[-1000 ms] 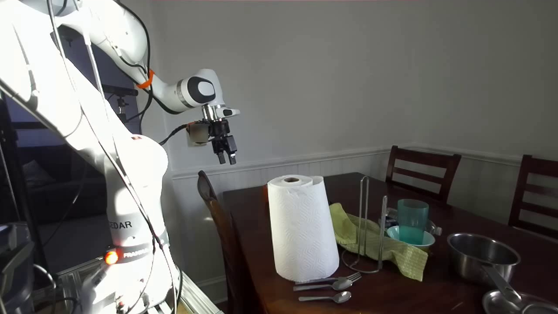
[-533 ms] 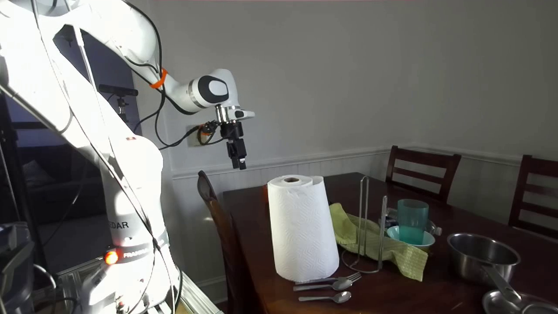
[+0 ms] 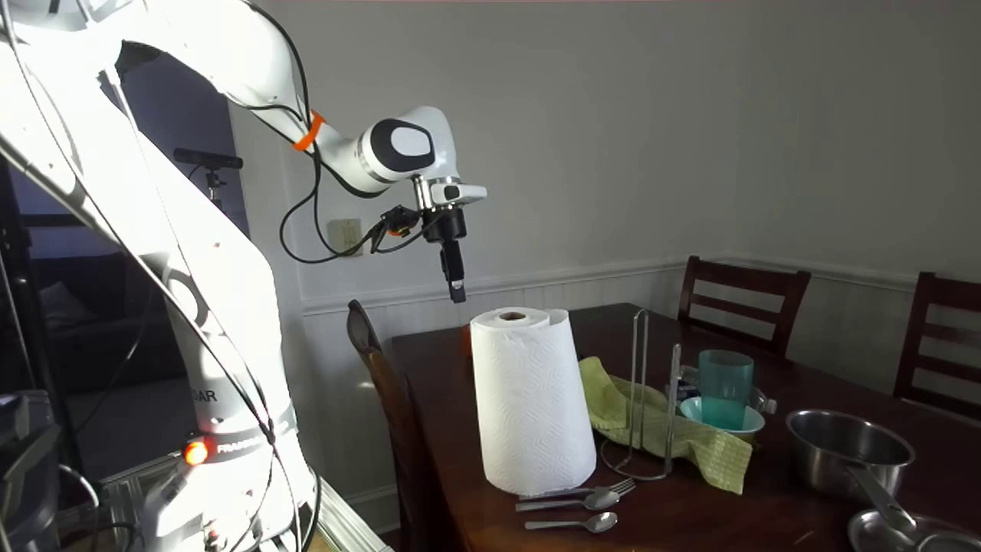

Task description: Put the paper towel on the paper towel holder

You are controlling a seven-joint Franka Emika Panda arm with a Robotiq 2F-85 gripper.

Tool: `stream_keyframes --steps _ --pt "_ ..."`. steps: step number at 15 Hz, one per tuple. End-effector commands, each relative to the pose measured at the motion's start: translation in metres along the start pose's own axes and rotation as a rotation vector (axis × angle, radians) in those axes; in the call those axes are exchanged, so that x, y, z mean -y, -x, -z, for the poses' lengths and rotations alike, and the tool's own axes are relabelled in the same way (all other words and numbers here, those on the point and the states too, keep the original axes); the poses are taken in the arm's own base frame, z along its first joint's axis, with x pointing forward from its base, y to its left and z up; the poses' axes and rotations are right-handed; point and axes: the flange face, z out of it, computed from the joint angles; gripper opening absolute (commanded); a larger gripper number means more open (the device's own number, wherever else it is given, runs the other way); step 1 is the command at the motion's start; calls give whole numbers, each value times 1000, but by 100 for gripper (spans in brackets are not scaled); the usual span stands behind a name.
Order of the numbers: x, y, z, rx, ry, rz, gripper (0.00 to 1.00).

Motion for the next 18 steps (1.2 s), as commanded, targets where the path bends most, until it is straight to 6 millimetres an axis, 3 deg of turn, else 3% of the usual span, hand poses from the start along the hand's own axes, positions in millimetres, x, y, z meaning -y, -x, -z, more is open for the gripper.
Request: stream_keyframes --steps 1,2,4,9,18 --pt "-28 -18 -2 -29 19 -114 100" --pt "-18 -11 -2 -2 8 -57 100" --pt "-27 -16 -3 -4 10 -87 100" --pt "-27 -16 -3 -5 11 -99 100" --pt "-90 -35 54 -37 -50 -249 100"
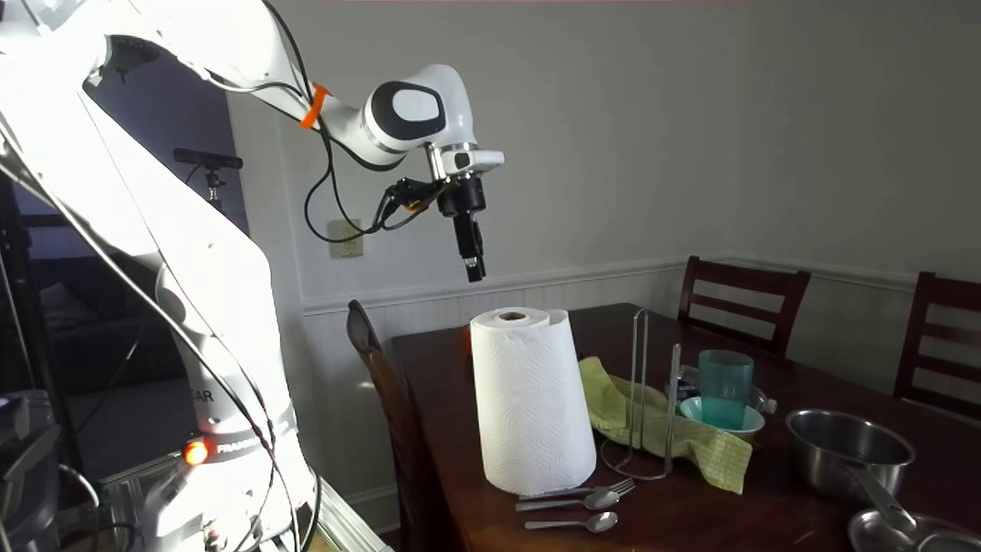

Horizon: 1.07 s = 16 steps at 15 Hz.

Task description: Put the paper towel on the paper towel holder

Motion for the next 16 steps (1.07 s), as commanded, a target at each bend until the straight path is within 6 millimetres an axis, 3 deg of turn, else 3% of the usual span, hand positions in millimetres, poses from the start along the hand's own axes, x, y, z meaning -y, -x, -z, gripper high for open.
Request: stream_keyframes --steps 1,4,7,8,10,14,16 --pt "-31 -13 25 -30 -18 -63 100" --pt "-55 -31 23 -54 -28 -120 100" --pt "-80 -49 6 -49 -33 -190 100" --pt "-67 -38 16 -33 -41 -165 100" --pt "-78 -45 9 -32 -44 -191 100" --pt "-79 -46 6 -28 -42 -193 100" --pt "-86 -52 -11 -7 -22 -221 100"
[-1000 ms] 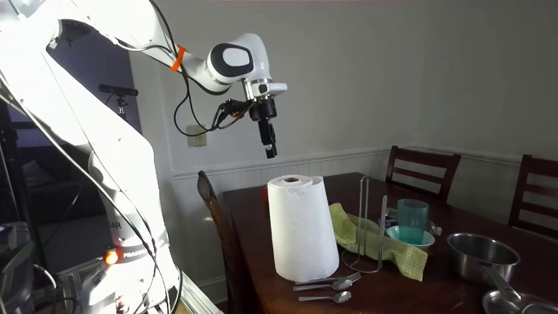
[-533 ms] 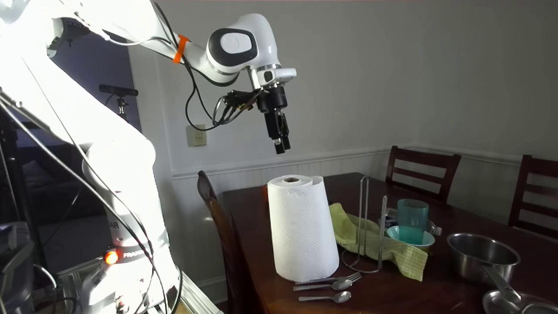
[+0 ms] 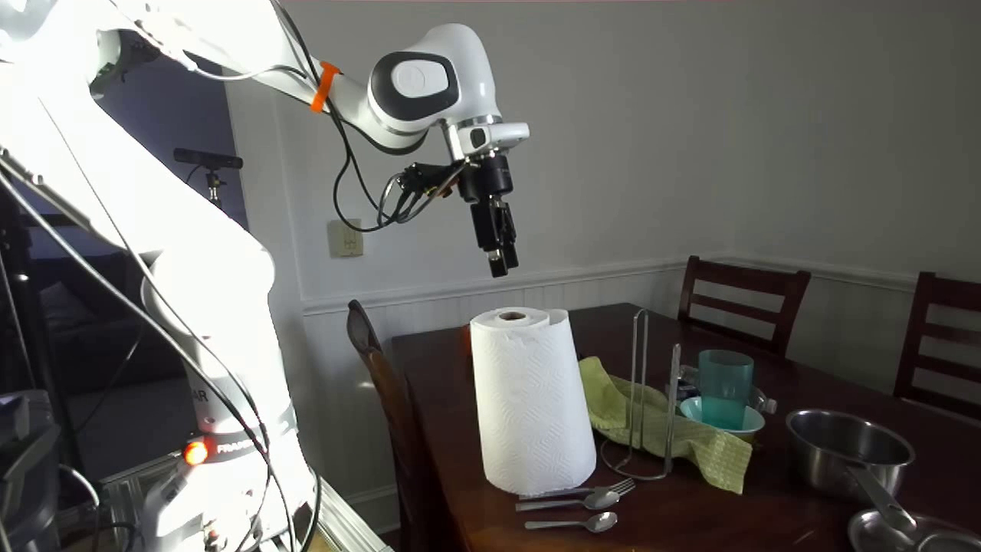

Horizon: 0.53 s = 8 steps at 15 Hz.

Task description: Put the paper towel on the paper towel holder

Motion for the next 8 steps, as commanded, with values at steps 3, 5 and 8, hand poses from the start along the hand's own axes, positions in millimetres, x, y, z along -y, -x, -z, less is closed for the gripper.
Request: stream_keyframes --steps 3,5,8 --pt "-18 -8 -36 63 29 -31 100" --pt "-26 -10 -49 94 26 -36 100" --pt "-33 -13 -63 126 2 -39 100"
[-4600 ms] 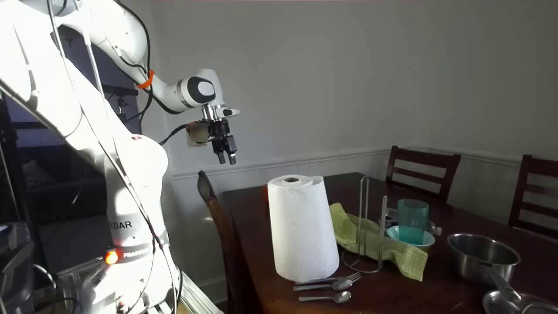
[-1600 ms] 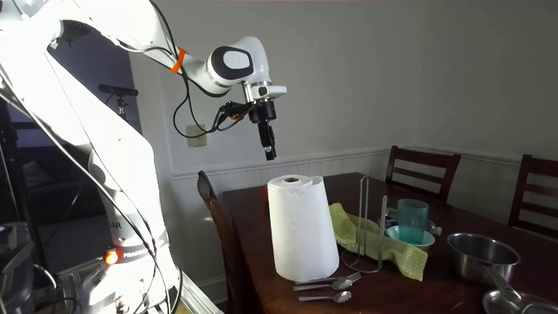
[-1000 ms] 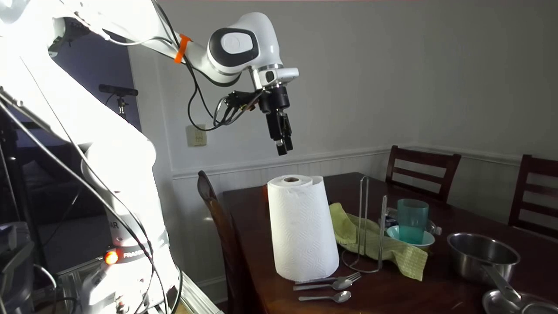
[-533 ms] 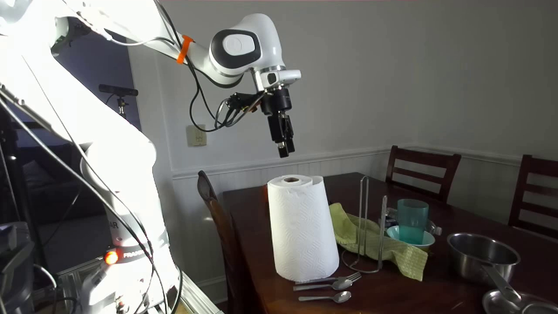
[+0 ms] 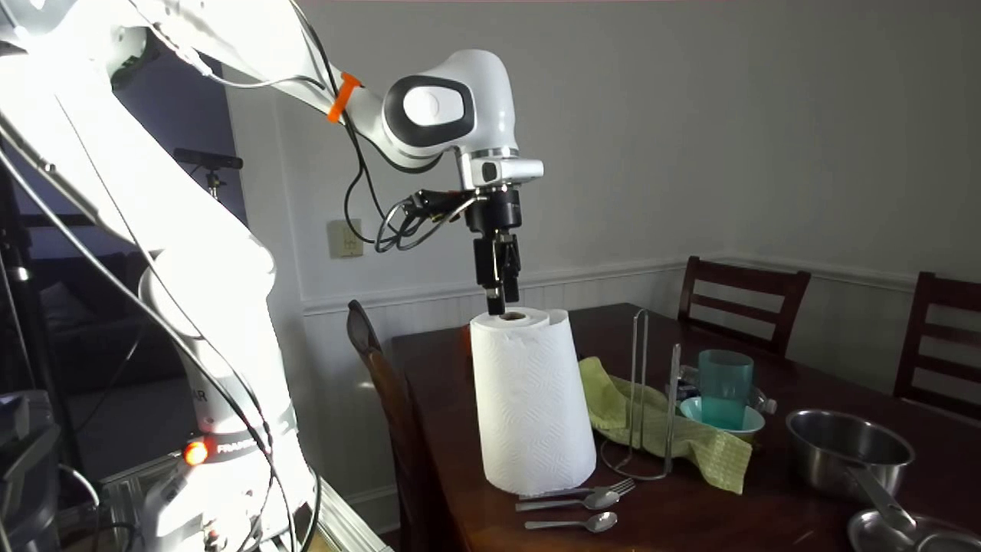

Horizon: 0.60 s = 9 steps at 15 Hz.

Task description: Put the paper towel on the paper towel holder

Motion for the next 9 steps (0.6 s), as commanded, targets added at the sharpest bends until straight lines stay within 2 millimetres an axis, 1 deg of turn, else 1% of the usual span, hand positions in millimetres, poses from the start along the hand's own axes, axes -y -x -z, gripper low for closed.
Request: stream_keyframes --steps 1,5,6,9 --pt "-9 -7 -17 22 -35 2 100" --pt "-10 -6 -28 50 -31 14 100" --pt "-9 -5 -22 41 -9 10 100" --pt "-8 -6 -25 49 -3 13 100"
